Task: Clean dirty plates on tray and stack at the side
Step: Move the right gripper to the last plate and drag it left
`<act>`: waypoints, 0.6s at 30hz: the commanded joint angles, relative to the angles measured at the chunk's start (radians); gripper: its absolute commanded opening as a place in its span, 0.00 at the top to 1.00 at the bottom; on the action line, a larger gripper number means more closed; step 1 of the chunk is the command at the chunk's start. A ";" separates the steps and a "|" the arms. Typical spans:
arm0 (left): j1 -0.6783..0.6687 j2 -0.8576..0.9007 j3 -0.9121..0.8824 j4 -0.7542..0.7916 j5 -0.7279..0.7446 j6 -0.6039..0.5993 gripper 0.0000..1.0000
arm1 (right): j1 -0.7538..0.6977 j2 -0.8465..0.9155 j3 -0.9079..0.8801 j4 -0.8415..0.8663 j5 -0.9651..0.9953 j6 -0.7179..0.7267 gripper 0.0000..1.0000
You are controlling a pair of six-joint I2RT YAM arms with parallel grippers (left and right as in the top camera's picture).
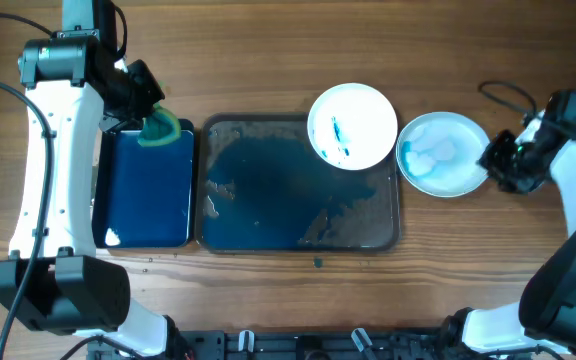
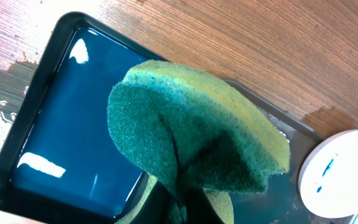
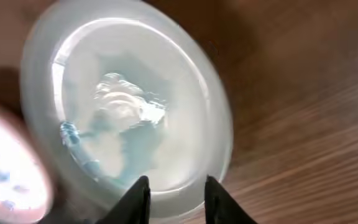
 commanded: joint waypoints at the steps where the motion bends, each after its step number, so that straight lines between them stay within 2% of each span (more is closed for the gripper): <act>1: -0.002 0.002 0.008 0.000 -0.006 0.009 0.96 | 0.079 0.001 0.175 -0.076 -0.076 -0.131 0.63; 5: -0.002 0.002 0.008 0.000 -0.006 0.009 0.96 | 0.217 0.008 0.279 -0.074 -0.042 -0.146 0.50; 7: -0.002 0.002 0.008 0.000 -0.006 0.009 0.96 | 0.271 0.033 0.306 -0.045 -0.042 -0.132 0.50; 10: -0.002 0.002 0.008 0.000 -0.006 0.009 0.96 | 0.321 0.113 0.379 -0.055 -0.068 -0.191 0.54; 15: -0.002 0.002 0.008 0.000 -0.011 0.013 0.96 | 0.364 0.381 0.644 -0.175 -0.093 -0.343 0.55; 18: -0.002 0.002 0.008 0.000 -0.011 0.013 0.96 | 0.377 0.493 0.689 -0.191 -0.105 -0.460 0.55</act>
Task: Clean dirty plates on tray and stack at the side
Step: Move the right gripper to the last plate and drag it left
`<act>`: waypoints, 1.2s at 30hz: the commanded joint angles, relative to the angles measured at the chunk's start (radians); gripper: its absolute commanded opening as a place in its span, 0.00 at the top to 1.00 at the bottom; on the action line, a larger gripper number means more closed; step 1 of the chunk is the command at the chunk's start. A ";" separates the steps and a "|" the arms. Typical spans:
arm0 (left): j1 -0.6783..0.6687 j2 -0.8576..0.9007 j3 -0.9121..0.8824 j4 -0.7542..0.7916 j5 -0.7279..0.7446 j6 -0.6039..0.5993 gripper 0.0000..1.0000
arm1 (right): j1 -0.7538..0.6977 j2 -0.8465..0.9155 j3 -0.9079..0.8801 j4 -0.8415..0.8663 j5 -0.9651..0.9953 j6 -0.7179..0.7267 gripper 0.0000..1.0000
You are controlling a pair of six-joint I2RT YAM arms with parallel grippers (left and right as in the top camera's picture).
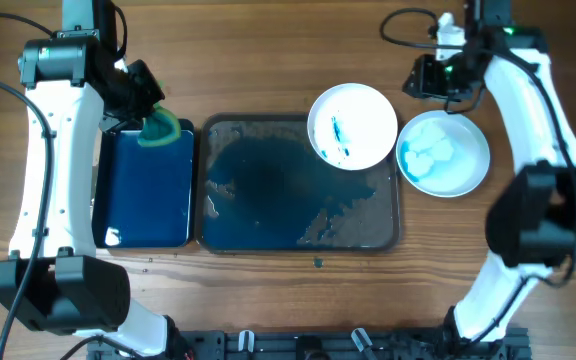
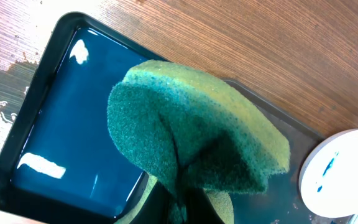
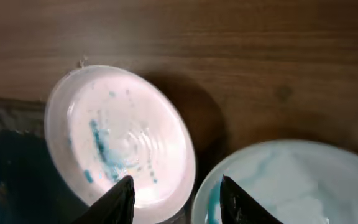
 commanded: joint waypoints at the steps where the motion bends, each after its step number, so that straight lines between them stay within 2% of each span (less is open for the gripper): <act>1: -0.002 0.002 0.008 0.001 -0.011 0.010 0.96 | 0.016 0.121 0.040 -0.005 -0.029 -0.170 0.55; 5: -0.002 0.002 0.008 0.001 -0.010 0.009 0.96 | 0.034 0.193 0.040 0.007 -0.032 -0.200 0.59; 8: -0.002 0.002 0.008 0.001 -0.011 0.010 0.96 | 0.046 0.217 0.034 0.030 -0.032 -0.185 0.69; 11: -0.002 0.002 0.008 0.001 -0.011 0.010 0.96 | 0.052 0.231 0.026 0.050 -0.031 -0.178 0.74; 15: -0.002 0.002 0.008 0.001 -0.011 0.010 0.96 | 0.055 0.248 0.025 0.053 -0.013 -0.131 0.87; 16: -0.002 0.002 0.008 0.001 -0.011 0.010 0.96 | 0.055 0.248 0.025 0.053 -0.010 -0.123 0.95; 23: -0.002 0.002 0.008 0.001 -0.010 0.009 0.96 | 0.071 0.186 0.026 -0.019 -0.030 -0.072 0.95; 28: -0.002 0.002 0.008 0.002 -0.010 0.009 0.96 | 0.186 0.094 0.026 -0.101 -0.059 0.006 0.96; 31: -0.002 0.002 0.008 0.001 -0.010 0.009 0.96 | 0.278 0.086 0.024 -0.139 -0.035 0.182 0.96; 36: -0.002 0.007 0.005 0.001 -0.010 0.009 0.96 | 0.394 0.087 -0.090 -0.033 -0.036 0.375 0.96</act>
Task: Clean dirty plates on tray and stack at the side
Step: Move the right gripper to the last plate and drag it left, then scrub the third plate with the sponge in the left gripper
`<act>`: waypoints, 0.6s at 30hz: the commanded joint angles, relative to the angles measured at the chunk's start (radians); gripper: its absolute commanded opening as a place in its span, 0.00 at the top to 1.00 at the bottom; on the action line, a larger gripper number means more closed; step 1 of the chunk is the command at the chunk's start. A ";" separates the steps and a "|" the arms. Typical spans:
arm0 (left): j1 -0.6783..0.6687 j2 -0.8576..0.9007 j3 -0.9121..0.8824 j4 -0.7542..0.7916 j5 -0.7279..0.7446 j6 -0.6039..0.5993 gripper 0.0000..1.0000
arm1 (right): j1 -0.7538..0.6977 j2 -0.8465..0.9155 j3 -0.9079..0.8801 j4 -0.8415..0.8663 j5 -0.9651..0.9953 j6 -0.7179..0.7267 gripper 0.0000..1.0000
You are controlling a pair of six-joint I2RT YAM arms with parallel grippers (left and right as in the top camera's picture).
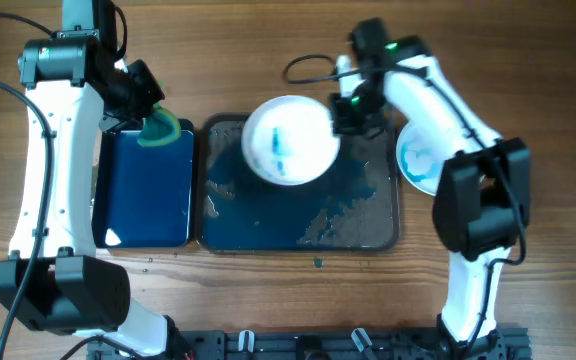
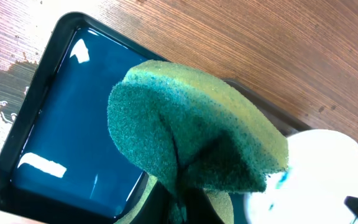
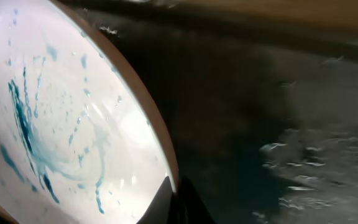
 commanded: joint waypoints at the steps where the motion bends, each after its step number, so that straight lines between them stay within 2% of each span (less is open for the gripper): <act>1: -0.002 0.008 0.004 0.001 -0.010 0.009 0.96 | 0.073 -0.011 -0.119 0.084 -0.015 0.223 0.96; 4: -0.002 0.008 -0.001 0.008 -0.010 0.009 0.96 | 0.124 -0.011 -0.200 0.169 -0.006 0.337 0.96; 6: -0.008 0.010 -0.002 0.006 -0.009 0.009 0.96 | 0.148 -0.011 -0.250 0.232 0.000 0.352 0.96; 10: -0.058 0.010 -0.026 0.017 0.006 0.010 0.96 | 0.152 -0.011 -0.270 0.250 -0.005 0.373 0.96; 14: -0.143 0.010 -0.133 0.135 0.110 0.090 0.96 | 0.153 -0.011 -0.270 0.254 -0.004 0.367 0.96; 18: -0.216 0.018 -0.272 0.267 0.122 0.134 0.96 | 0.152 -0.011 -0.270 0.254 -0.004 0.365 0.96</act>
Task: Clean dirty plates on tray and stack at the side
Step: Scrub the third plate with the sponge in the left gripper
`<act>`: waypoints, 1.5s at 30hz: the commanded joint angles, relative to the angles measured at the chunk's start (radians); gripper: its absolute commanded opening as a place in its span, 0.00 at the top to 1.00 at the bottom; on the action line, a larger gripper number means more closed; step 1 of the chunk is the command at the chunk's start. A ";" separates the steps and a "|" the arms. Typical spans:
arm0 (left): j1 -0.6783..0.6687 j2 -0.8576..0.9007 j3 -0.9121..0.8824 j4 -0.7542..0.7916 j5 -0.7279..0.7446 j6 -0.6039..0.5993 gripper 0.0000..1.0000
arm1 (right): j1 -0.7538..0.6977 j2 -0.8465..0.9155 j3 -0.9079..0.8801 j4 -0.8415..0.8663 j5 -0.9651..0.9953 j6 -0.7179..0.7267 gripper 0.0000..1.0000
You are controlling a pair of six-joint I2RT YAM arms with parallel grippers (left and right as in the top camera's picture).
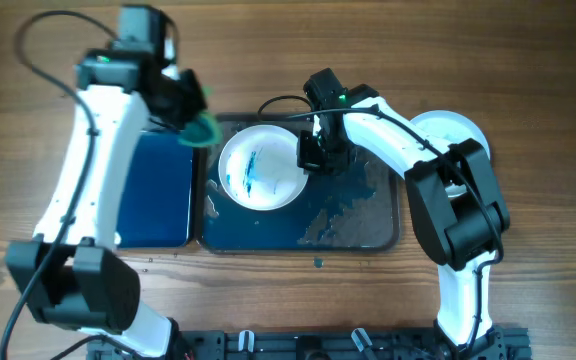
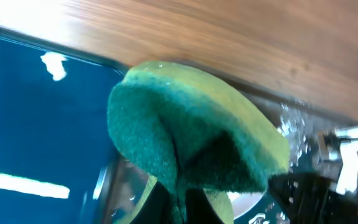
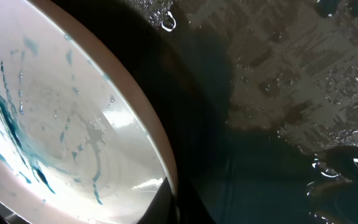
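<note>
A white plate [image 1: 259, 166] smeared with blue [image 3: 61, 130] hangs over the left half of the wet dark tray [image 1: 368, 215]. My right gripper [image 1: 310, 152] [image 3: 174, 202] is shut on its right rim. My left gripper [image 1: 190, 120] [image 2: 182, 208] is shut on a folded green sponge [image 1: 204, 128] [image 2: 191, 140], held at the tray's upper left corner, just left of the plate. A second white plate [image 1: 450, 128] lies on the wood right of the tray, mostly hidden behind my right arm.
A black tray of blue water [image 1: 153, 190] [image 2: 36, 118] sits left of the wet tray. Water and blue puddles cover the wet tray's floor [image 3: 291, 112]. Cables run behind the right arm.
My left gripper has moved right with the sponge, from over the blue water tray to the wet tray's upper left corner. The right gripper has brought the plate lower and further left.
The right gripper was at the light plate on the wood, with the smeared plate on the tray's upper right corner. It then stood above both plates, then held the smeared plate over the tray. The left gripper kept the sponge over the water tray until now.
</note>
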 commanded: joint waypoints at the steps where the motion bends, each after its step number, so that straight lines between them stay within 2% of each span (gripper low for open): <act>1: -0.059 0.023 -0.126 0.084 0.049 0.079 0.96 | -0.003 -0.010 -0.010 0.006 0.002 0.018 0.96; 5: -0.089 0.074 -0.243 0.251 0.095 0.129 0.96 | -0.003 -0.010 -0.010 0.009 0.002 0.010 0.96; 9: -0.115 0.154 -0.281 0.344 0.105 0.139 0.96 | -0.003 -0.010 -0.010 0.008 -0.002 0.010 0.96; 14: -0.130 0.263 -0.281 0.359 0.105 0.156 0.96 | -0.003 -0.010 -0.010 0.008 -0.002 0.010 0.96; 19: -0.149 0.283 -0.281 0.312 0.111 0.166 0.96 | -0.003 -0.010 -0.010 0.010 -0.002 0.007 0.96; 23: -0.200 0.282 -0.281 0.290 0.367 0.402 0.96 | -0.003 -0.010 -0.010 0.013 -0.002 0.008 0.96; 27: -0.236 0.282 -0.281 0.313 0.394 0.447 0.96 | -0.003 -0.010 -0.010 0.014 -0.002 0.007 0.96; 29: -0.226 0.282 -0.280 0.345 0.311 0.375 0.96 | -0.003 -0.010 -0.010 0.014 -0.002 0.008 0.95; 33: -0.177 0.277 -0.258 0.381 -0.044 0.098 0.96 | -0.003 -0.010 -0.010 0.014 -0.002 0.008 0.96; 36: -0.130 0.273 -0.212 0.383 -0.216 -0.039 0.96 | -0.003 -0.010 -0.010 0.016 -0.002 0.008 0.96; 39: -0.106 0.273 -0.204 0.401 -0.294 -0.104 0.96 | -0.003 -0.010 -0.010 0.016 -0.002 0.011 0.96; 42: -0.106 0.273 -0.205 0.354 -0.296 -0.110 0.96 | -0.003 -0.010 -0.010 0.016 -0.002 0.011 0.96; 45: -0.122 0.273 -0.205 0.265 -0.165 -0.013 0.96 | -0.003 -0.010 -0.010 0.016 -0.002 0.011 0.96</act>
